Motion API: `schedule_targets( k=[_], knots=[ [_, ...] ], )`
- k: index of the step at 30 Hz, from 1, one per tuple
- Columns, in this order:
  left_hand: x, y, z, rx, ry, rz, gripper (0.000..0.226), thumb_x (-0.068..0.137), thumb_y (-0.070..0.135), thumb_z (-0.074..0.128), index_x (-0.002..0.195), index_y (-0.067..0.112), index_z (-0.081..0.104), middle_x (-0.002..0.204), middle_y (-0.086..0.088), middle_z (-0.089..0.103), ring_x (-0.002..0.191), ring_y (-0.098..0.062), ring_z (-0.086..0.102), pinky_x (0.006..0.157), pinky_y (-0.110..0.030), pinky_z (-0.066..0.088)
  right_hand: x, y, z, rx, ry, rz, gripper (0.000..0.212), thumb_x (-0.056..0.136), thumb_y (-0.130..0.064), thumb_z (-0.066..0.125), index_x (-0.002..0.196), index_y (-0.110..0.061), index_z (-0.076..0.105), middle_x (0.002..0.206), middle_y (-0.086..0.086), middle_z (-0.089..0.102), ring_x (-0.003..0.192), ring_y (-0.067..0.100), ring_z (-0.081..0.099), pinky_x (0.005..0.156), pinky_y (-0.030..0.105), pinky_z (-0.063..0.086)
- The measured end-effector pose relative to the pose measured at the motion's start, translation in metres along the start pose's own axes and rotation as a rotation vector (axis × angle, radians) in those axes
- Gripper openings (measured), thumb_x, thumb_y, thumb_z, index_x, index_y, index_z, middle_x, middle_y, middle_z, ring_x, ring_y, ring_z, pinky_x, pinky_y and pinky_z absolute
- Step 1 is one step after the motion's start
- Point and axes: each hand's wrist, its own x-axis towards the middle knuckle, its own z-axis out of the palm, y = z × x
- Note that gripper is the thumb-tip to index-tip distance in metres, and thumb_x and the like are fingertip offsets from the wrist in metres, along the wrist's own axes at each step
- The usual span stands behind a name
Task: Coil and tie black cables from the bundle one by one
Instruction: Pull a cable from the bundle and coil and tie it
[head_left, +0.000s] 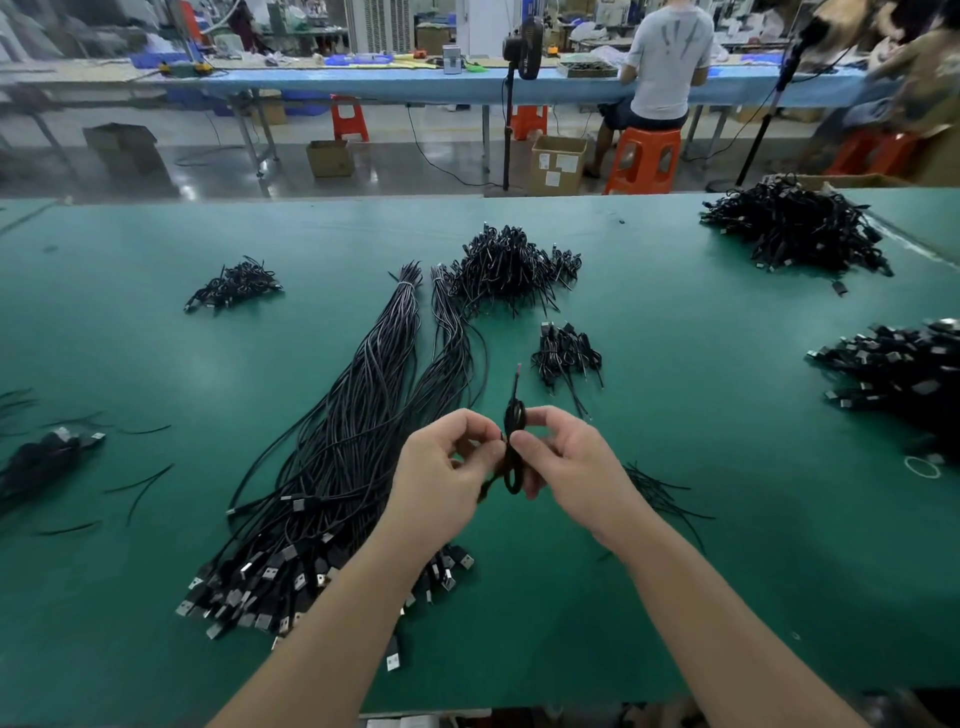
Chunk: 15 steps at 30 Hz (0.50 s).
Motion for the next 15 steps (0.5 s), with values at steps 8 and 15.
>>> schedule_targets(
  k=[8,15],
  knots=[
    [-0.001,0.0049,0.0015,0.287,0.038,0.353,0.01,0.087,-0.002,0.071,0.085,0.008,0.072,0.083,0.007,0.068,0.08,-0.005,0.06,0.073,-0.013,0.047,0.0048,-0.0026,-0.0046,0.576,-0.166,0.413,0.006,0.099,-0.015,0.059,0.098,-0.009,0.058,0.068,0.009,0.058,0.048,0.014,0.042,0.04,0.023,0.041],
    [0.0033,-0.0004,0.0025,0.034,0.144,0.034,0.012,0.091,0.006,0.071,0.085,0.017,0.072,0.074,0.004,0.071,0.068,-0.007,0.066,0.069,-0.026,0.058,-0.0008,0.0024,-0.0042,-0.107,-0.064,-0.086,0.04,0.094,-0.002,0.063,0.117,-0.034,0.059,0.102,-0.009,0.065,0.073,0.006,0.061,0.067,0.025,0.055]
  ],
)
